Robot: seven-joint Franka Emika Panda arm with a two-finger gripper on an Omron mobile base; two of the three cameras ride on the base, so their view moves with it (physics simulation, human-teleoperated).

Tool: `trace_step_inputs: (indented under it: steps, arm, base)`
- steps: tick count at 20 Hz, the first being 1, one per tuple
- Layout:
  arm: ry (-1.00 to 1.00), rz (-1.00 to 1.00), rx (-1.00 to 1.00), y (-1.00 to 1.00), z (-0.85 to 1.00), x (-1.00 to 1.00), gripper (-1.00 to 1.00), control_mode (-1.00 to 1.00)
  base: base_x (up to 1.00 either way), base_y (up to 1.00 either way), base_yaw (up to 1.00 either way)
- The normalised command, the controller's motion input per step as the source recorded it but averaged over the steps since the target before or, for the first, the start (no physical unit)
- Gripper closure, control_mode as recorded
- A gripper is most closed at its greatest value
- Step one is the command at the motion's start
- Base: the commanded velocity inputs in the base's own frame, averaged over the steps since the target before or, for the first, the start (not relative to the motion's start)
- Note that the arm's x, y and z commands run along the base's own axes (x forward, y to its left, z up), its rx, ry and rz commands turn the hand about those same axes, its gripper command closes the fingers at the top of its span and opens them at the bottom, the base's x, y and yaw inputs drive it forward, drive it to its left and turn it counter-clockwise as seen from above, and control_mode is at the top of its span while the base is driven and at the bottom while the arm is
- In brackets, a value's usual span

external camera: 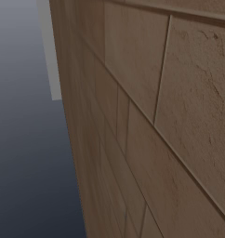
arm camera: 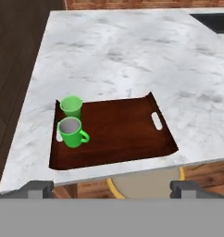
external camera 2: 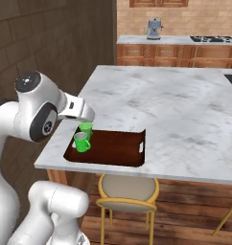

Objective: There is a tray on the dining counter. Grab the cup, mug, and pitcher and place them on the tray. The pitcher may be placed next to the tray if it cannot fit the tray.

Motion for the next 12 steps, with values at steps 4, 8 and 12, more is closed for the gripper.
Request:
trace_step_inputs:
  steps: [4,8,12]
  arm:
    - [0.17,0.00,0.00,0.00,0.46,-0.58,-1.00,-1.00]
    - [0.06,0.00,-0.01,0.00,0.05,-0.57,-1.00,-1.00]
    - [0.01,0.01,-0.02,0.00,0.00,-0.41,-1.00,-1.00]
  base:
    - [0.00,0.00,0.00]
    - [0.00,0.00,0.00]
    - [0.00,0.00,0.00]
